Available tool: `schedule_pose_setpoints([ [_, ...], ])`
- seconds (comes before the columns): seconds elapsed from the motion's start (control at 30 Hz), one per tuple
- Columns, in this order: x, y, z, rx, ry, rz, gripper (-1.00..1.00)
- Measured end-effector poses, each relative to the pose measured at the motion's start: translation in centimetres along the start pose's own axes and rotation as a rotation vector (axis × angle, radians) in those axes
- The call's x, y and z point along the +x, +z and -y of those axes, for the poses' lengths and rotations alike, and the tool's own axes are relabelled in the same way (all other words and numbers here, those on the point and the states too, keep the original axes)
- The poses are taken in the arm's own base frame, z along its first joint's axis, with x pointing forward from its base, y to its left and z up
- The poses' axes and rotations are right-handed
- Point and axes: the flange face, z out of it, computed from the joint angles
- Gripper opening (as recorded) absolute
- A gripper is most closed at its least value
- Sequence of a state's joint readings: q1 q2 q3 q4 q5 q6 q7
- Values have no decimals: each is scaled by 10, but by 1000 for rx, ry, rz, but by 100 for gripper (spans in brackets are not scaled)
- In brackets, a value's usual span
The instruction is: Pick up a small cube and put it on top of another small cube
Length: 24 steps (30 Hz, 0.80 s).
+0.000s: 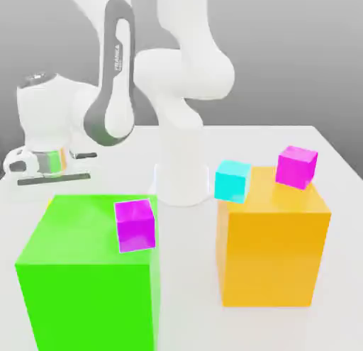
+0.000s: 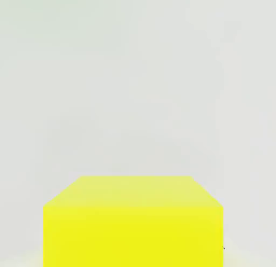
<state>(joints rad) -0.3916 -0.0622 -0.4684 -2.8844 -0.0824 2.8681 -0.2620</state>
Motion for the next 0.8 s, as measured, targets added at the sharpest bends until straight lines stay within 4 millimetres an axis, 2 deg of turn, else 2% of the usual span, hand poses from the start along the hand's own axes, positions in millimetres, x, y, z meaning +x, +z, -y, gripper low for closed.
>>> schedule_pose_setpoints([
  [0.17,52,-48,21,-19,-129,-127,-100],
  [0.33,97,-109,53,-48,-266,-262,-100],
  [0.37,105,-121,61,-53,-292,-286,-100],
  [0.43,110,-141,93,-33,-319,-289,-100],
  [0.5,108,-158,131,-6,-335,-271,-100],
  [0.6,95,-184,189,30,-358,-233,-100],
  [0.7,71,-211,243,53,-381,-190,-100],
  [0.8,37,-236,291,61,-402,-145,-100],
])
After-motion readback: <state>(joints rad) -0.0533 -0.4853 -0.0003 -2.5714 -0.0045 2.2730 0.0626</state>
